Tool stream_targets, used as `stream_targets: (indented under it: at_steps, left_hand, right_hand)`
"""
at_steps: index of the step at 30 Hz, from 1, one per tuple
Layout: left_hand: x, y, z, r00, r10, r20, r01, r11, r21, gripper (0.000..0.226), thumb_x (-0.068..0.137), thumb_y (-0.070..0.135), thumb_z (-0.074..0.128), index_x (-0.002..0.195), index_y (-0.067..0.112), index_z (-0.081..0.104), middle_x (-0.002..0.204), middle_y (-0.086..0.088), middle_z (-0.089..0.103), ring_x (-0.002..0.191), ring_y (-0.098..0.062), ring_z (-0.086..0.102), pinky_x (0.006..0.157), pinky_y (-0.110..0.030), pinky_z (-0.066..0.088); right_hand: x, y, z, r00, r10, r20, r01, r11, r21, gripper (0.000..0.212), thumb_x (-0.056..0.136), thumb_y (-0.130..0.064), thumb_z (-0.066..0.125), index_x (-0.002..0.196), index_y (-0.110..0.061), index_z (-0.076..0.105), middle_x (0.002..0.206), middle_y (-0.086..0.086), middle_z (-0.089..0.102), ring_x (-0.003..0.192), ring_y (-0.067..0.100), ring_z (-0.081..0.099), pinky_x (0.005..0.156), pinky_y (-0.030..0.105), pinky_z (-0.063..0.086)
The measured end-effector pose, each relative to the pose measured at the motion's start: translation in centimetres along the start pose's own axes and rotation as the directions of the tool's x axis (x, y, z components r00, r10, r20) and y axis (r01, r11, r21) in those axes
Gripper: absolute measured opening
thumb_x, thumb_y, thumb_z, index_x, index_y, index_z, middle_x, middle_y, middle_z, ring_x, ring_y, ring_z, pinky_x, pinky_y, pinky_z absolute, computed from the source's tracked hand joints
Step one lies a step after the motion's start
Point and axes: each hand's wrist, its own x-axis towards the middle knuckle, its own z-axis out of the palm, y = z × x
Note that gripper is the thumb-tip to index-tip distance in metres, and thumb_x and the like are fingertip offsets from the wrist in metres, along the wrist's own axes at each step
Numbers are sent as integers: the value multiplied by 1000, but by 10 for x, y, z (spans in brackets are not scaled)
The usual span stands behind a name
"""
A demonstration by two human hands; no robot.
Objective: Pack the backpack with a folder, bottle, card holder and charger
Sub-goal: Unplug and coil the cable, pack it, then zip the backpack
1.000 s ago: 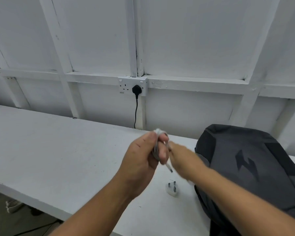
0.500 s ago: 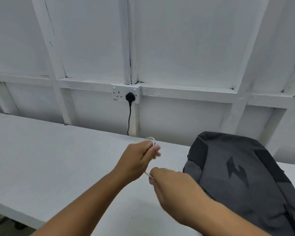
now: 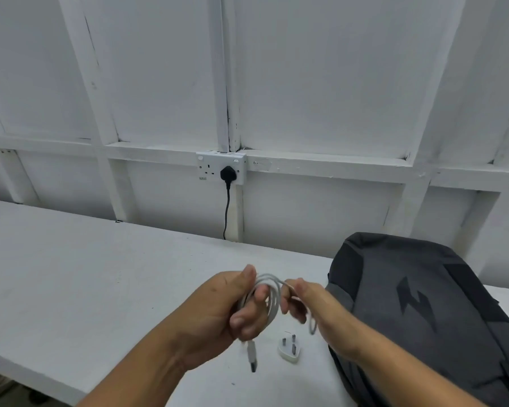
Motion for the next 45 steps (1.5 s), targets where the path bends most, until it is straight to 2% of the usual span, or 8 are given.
stream_targets:
  at_steps: [7, 12, 17, 21, 26, 33, 40, 45]
  left_hand:
    - [14, 50, 25, 934, 348, -82, -357, 894, -270, 39, 95, 45, 51, 78, 17, 73, 46, 8, 49, 49, -10, 50, 57, -18, 46]
    - [50, 64, 11, 777, 515, -362, -562, 827, -32, 38, 105, 34, 43, 98, 10, 72, 84, -4, 79, 73, -13, 71, 69, -21, 55]
    - [73, 36, -17, 680, 663, -313, -391, 689, 611, 23, 108, 23, 47, 116, 14, 66, 106, 2, 80, 94, -8, 73, 83, -18, 55]
    - [62, 14, -40, 817, 562, -127, -178, 456, 872, 22, 107, 27, 46, 103, 22, 67, 92, 11, 76, 83, 1, 71, 75, -9, 49]
    - [31, -14, -40, 950, 308, -49, -136, 548, 826, 48, 107, 49, 32, 95, 22, 69, 73, 3, 73, 70, -8, 64, 69, -16, 48]
    - [9, -18, 4, 959, 282, -16, -228, 806, 546, 39, 102, 49, 42, 89, 25, 69, 61, 4, 62, 65, -15, 57, 72, -22, 50]
    - [26, 15, 20, 909, 406, -98, -397, 913, 98, 36, 101, 46, 44, 97, 20, 69, 70, -2, 62, 64, -16, 55, 57, -36, 47]
    - [45, 37, 12, 824, 511, -246, -470, 858, 208, 33, 103, 34, 38, 106, 14, 64, 76, 1, 67, 73, -11, 62, 73, -21, 51]
  right_hand:
    - [-8, 16, 31, 984, 161, 75, -174, 795, 582, 63, 87, -76, 28, 72, -16, 42, 70, 0, 29, 64, 20, 18, 64, 37, 16]
    - [-22, 12, 53, 985, 167, 33, -168, 986, 12, 49, 92, -69, 24, 65, -29, 36, 65, -12, 33, 64, 11, 27, 66, 29, 26]
    - [-30, -29, 58, 987, 159, 26, -148, 959, -242, 48, 95, -66, 24, 69, -30, 41, 64, -16, 44, 63, 4, 37, 65, 27, 33]
    - [-35, -61, 34, 995, 1, -99, -42, 908, -418, 53, 97, -62, 29, 71, -18, 42, 61, -5, 48, 57, 10, 43, 59, 36, 39]
    - [-12, -88, -15, 959, -213, -188, 55, 788, -613, 32, 98, -50, 49, 80, -28, 63, 62, -14, 57, 62, 5, 53, 53, 19, 37]
    - [34, -64, -39, 980, -72, -188, 19, 963, -270, 23, 92, -41, 66, 91, -21, 78, 73, -4, 69, 58, 0, 52, 55, 11, 40]
    - [15, -25, 25, 968, -106, -228, 68, 983, -170, 38, 108, -35, 40, 80, -27, 65, 73, -9, 70, 84, 14, 60, 82, 35, 47]
    - [-9, -22, 65, 965, 238, -111, -176, 899, 402, 37, 108, -18, 40, 79, -14, 64, 66, 6, 58, 81, 28, 71, 88, 45, 58]
